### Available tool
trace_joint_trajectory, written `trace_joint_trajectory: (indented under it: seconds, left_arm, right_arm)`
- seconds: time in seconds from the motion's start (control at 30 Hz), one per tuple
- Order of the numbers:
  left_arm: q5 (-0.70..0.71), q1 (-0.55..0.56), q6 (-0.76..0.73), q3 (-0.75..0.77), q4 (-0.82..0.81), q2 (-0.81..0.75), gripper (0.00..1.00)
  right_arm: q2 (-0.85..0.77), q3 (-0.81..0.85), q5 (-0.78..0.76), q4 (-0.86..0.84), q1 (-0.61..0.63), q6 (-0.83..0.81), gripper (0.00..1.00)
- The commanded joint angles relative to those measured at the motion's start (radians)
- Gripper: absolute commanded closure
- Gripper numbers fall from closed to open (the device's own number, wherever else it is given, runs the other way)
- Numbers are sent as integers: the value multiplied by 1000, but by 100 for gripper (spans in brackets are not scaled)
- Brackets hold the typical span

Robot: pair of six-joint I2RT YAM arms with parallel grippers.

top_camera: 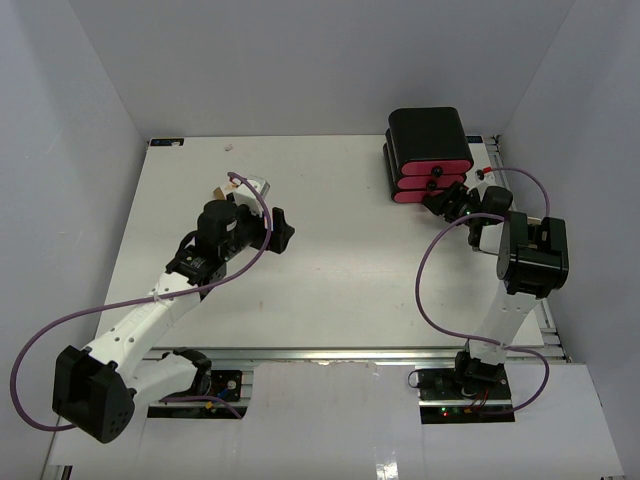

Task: Organize the makeup

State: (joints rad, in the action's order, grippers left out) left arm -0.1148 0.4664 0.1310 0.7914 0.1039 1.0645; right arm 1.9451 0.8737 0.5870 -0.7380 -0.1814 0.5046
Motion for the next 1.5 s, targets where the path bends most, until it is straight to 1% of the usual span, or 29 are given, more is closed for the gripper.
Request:
trace_joint_trajectory:
  seconds: [0.0,0.13,0.4,0.63,0.8,0.87,1.07,1.17,1.23,1.37,1.4,1.43,1.47]
  left_arm:
    - [-21,-8,-3,-1,-14,-5,2]
    - [-20,-10,-5,-1,-14,-3,2]
    - [-28,-14,-4,0,-16,0,2]
    - [-31,-17,-5,-1,-16,3,2]
    - [-31,-20,-5,-1,-16,-1,2]
    - [-32,-20,-4,0,-16,-3,2]
    - [-35,-20,-3,-1,-15,-13,2]
    - [-32,-22,-2,-2,-15,-16,2]
    - [-32,-22,-2,-3,-14,-17,2]
    - [-21,-22,-5,-8,-14,-12,2]
    - [-19,-22,-5,-9,-15,-11,2]
    - [-19,-22,-7,-9,-14,-11,2]
    - [-16,-22,-7,-11,-15,-8,2]
  right_arm:
    - [43,68,-40,1,-3,49,33]
    - [88,106,-40,-5,-4,92,35]
    - [149,153,-29,-35,-4,145,41]
    - [167,148,-14,-76,-3,170,56]
    - [129,92,36,-91,-11,165,71]
    - [104,46,57,-90,-21,156,74]
    - [-31,-96,136,-45,-63,83,74]
    - [-96,-172,177,8,-85,35,72]
    - [-117,-202,195,15,-94,17,66]
    - [-140,-244,206,14,-101,6,59]
    - [-144,-248,209,14,-101,5,55]
    - [-144,-248,209,14,-101,3,55]
    - [-143,-243,227,16,-102,-8,40]
